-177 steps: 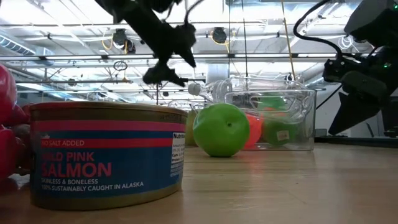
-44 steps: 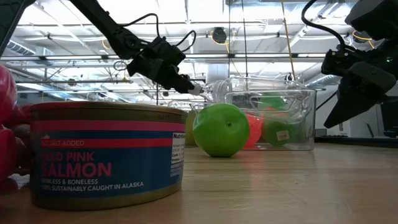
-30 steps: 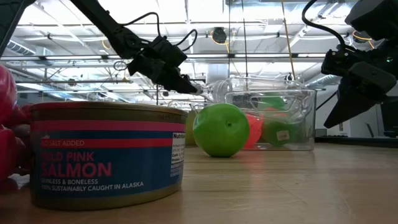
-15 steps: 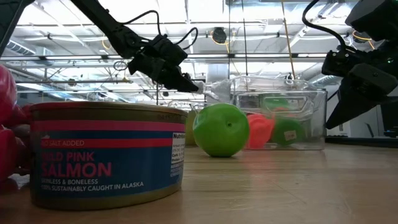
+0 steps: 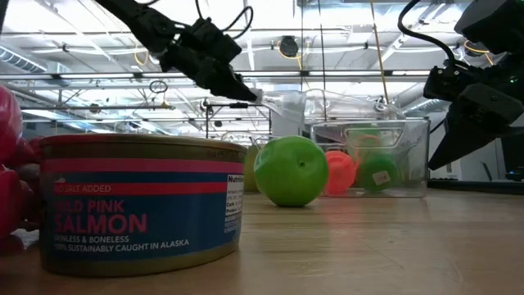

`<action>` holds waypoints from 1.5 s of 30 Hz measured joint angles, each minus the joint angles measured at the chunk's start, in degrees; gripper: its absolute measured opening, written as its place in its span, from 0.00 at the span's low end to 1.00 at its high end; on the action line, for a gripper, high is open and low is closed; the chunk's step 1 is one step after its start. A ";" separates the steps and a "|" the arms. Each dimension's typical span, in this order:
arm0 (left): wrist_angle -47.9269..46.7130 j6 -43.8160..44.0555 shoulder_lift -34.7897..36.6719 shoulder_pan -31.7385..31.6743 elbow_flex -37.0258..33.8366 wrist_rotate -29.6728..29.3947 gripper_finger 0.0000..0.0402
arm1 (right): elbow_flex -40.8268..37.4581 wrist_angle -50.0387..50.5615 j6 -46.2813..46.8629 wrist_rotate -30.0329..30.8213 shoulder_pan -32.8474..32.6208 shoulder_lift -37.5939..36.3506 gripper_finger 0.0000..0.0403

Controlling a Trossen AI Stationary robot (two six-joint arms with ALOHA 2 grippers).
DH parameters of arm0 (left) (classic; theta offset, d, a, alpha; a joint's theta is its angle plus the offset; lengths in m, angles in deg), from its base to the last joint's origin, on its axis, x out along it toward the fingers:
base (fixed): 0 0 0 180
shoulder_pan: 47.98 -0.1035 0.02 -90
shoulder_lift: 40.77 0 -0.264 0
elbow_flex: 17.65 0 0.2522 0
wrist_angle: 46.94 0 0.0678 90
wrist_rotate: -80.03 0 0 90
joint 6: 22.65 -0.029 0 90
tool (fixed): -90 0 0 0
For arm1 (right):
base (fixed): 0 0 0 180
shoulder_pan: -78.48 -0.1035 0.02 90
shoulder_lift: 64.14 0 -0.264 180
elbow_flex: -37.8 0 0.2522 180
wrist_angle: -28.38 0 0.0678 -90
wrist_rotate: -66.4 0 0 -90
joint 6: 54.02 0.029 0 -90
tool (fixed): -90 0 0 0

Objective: Pick & Place Food Item
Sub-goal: Put the transparent bottle into the right transparent bin upright

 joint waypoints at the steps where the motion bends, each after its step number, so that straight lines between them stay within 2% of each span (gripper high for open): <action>1: -1.39 -0.58 0.74 0.40 0.00 -1.61 0.37 | 0.00 0.00 0.00 0.00 0.00 0.00 0.00; 5: -6.81 -2.33 3.36 2.13 1.19 -5.86 0.37 | 0.02 0.00 -0.01 0.00 0.00 0.00 0.00; 10: -17.59 -2.91 3.37 4.89 8.32 -10.07 0.37 | 0.02 0.00 -0.18 -0.25 0.00 0.00 0.00; 15: -24.02 -3.76 2.94 8.29 14.83 -13.99 0.37 | 0.04 -0.03 -0.09 -2.11 0.00 0.00 0.00; 21: -29.57 -4.70 2.94 12.26 21.14 -18.95 0.37 | 0.04 -0.04 -0.06 -2.78 0.00 0.00 0.00; 28: -32.08 -5.02 2.78 15.42 23.30 -21.84 0.37 | 0.04 -0.24 -0.04 -2.93 0.00 0.00 0.00; 33: -36.90 -5.04 -0.36 17.52 28.37 -22.77 0.37 | 0.04 -0.44 -0.04 -2.94 0.00 -0.01 0.00; 45: -52.59 -6.03 -12.00 21.65 48.20 -26.99 0.37 | 0.07 -0.46 -0.23 -2.91 0.00 -0.02 0.00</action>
